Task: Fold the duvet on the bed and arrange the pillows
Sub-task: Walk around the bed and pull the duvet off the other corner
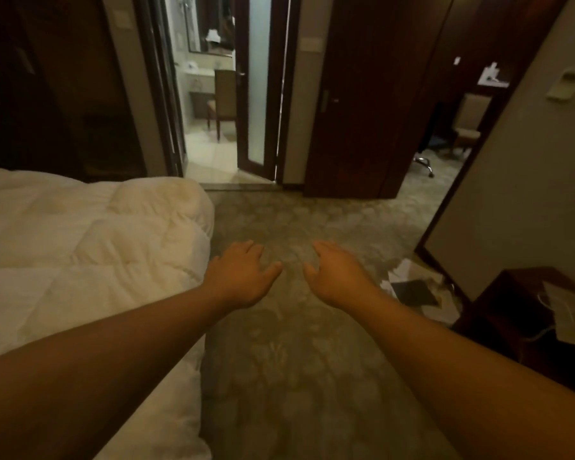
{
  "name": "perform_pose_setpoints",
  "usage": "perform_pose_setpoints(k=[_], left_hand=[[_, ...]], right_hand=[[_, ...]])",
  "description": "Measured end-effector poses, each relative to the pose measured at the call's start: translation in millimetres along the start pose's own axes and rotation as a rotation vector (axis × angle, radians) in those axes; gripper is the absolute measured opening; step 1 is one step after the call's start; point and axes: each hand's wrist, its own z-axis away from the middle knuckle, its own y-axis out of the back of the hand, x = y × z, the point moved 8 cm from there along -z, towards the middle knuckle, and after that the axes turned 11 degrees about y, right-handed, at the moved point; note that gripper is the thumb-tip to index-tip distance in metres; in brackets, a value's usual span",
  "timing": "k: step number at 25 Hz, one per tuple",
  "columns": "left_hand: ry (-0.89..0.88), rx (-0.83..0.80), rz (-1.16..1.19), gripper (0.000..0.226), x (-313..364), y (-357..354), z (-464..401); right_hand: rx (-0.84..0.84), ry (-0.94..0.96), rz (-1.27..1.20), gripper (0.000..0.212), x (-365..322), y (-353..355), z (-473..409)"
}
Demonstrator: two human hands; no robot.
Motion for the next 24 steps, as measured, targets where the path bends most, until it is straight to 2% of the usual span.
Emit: perform_pose_setpoints(k=[7, 18, 24], left_hand=[[0.119, 0.044, -0.015, 0.078, 16, 26, -131], [0.295, 0.169, -0.045, 0.071, 92, 61, -366], [0.391, 0.185, -0.062, 0.072, 89, 67, -469]], right_hand=[[-0.034, 0.106, -0.018, 0.064, 45, 31, -138], [-0.088, 0.286, -0.112, 0.062, 179, 68, -389], [-0.132, 0.337, -0.132, 0.063, 202, 59, -504]])
